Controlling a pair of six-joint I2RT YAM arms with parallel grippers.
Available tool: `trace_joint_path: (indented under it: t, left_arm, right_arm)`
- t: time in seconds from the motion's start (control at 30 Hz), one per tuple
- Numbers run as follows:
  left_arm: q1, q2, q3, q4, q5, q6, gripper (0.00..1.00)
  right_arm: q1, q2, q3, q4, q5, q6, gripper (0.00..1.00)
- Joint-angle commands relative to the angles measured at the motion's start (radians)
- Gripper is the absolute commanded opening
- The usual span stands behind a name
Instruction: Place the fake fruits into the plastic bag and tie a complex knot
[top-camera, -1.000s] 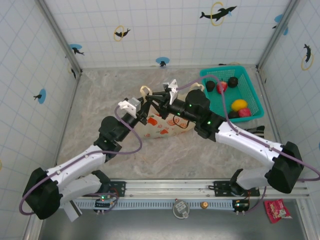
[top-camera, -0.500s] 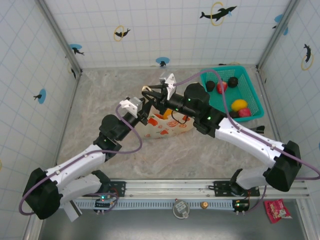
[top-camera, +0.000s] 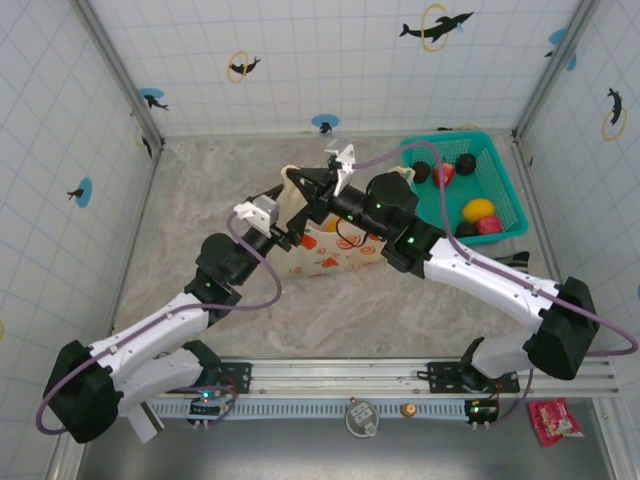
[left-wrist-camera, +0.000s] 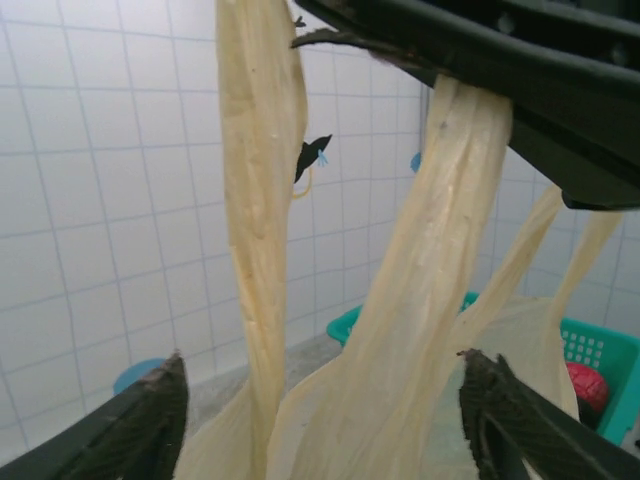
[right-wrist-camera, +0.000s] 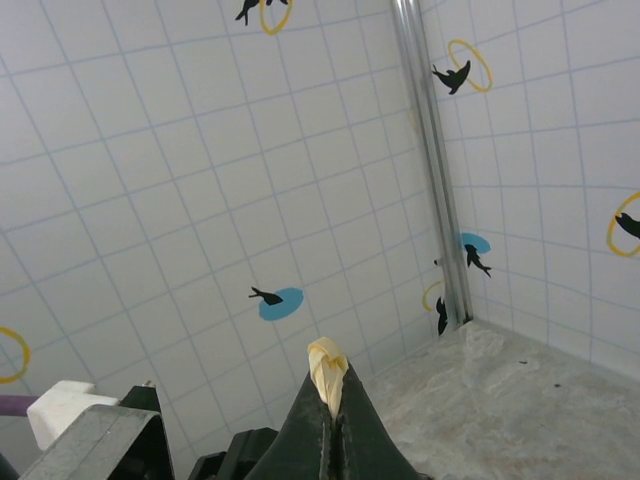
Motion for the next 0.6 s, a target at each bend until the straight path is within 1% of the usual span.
trace_joint_path:
  t: [0.0, 0.1, 0.2, 0.3, 0.4, 0.47, 0.57]
  left_arm:
    - [0.014, -0.013, -0.017, 0.059, -0.009, -0.014, 0.78]
    - [0.035, 0.002, -0.008, 0.064, 0.029, -0.035, 0.79]
    - [0.071, 0.019, 0.000, 0.068, 0.091, -0.063, 0.79]
    - [0.127, 0.046, 0.012, 0.070, 0.238, -0.103, 0.79]
    - [0.151, 0.089, 0.031, 0.070, 0.334, -0.113, 0.78]
    - [0.151, 0.122, 0.048, 0.067, 0.369, -0.098, 0.77]
    - [0.155, 0.156, 0.046, 0.125, 0.367, -0.097, 0.73]
  right_arm:
    - [0.018, -0.044, -0.028, 0.113, 0.061, 0.026, 0.00]
    - [0.029, -0.058, -0.053, 0.135, 0.085, 0.023, 0.00]
    - [0.030, -0.068, -0.077, 0.162, 0.085, 0.026, 0.00]
    - [0.031, -0.073, -0.082, 0.163, 0.080, 0.025, 0.00]
    - [0.032, -0.073, -0.082, 0.165, 0.072, 0.026, 0.00]
    - [0.032, -0.072, -0.082, 0.168, 0.063, 0.029, 0.00]
    - [0.032, -0.068, -0.080, 0.171, 0.052, 0.034, 0.00]
